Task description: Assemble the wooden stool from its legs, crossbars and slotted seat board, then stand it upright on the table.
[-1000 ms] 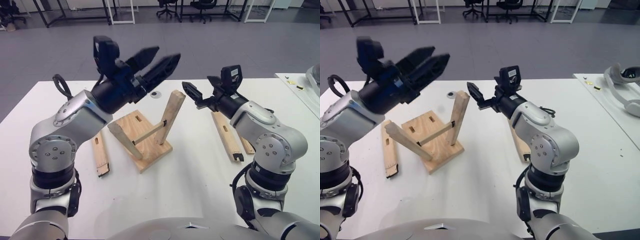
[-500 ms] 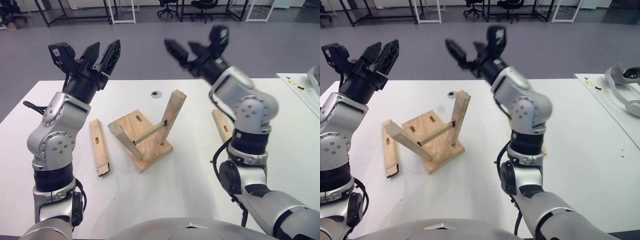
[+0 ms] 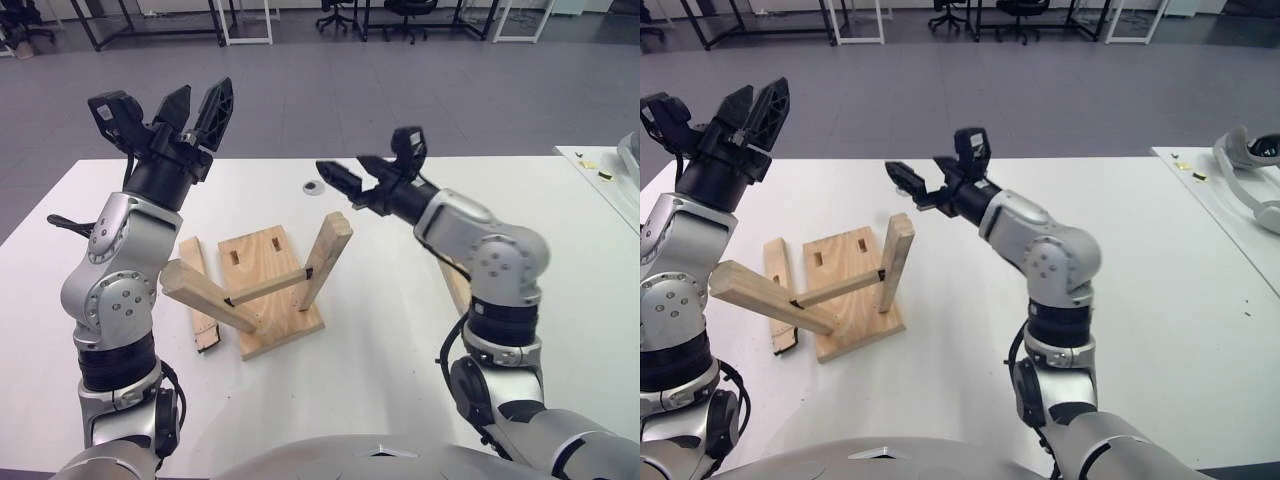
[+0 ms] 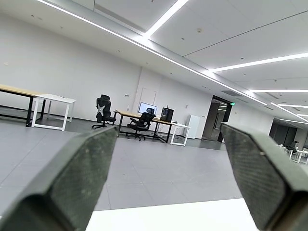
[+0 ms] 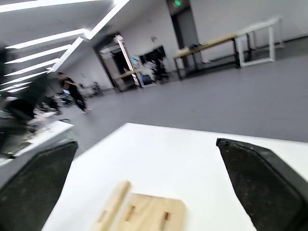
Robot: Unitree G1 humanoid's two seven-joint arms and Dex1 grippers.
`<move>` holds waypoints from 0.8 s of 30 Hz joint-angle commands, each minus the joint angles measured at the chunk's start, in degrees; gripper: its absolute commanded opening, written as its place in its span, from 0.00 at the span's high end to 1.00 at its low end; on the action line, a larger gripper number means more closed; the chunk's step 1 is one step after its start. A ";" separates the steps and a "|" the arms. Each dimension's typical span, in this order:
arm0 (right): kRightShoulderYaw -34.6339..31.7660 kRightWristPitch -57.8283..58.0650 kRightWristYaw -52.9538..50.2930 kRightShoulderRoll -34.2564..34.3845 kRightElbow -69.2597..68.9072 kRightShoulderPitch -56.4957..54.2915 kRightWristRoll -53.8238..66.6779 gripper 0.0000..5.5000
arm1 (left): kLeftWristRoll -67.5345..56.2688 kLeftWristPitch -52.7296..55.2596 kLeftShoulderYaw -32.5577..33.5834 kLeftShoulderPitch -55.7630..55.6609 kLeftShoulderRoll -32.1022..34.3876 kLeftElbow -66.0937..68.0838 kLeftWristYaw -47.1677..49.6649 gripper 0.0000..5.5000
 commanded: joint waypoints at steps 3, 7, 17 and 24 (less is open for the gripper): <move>-6.47 10.16 -4.05 -4.80 -7.99 6.79 24.97 0.02 | 3.73 0.57 -2.18 0.81 -1.02 -1.28 -0.16 0.29; -5.13 11.09 -5.90 -13.34 -9.85 12.88 27.53 0.02 | 4.98 0.83 -3.45 -0.29 -1.81 -1.33 -0.43 0.29; 3.18 2.05 -8.06 -17.19 -6.83 11.95 10.99 0.02 | 6.48 0.84 -1.61 -0.07 -0.22 -0.85 -1.81 0.29; -3.65 -33.10 -14.79 -18.48 34.30 -12.19 -15.74 0.02 | 8.45 -0.70 0.96 -0.31 2.61 3.10 -6.48 0.29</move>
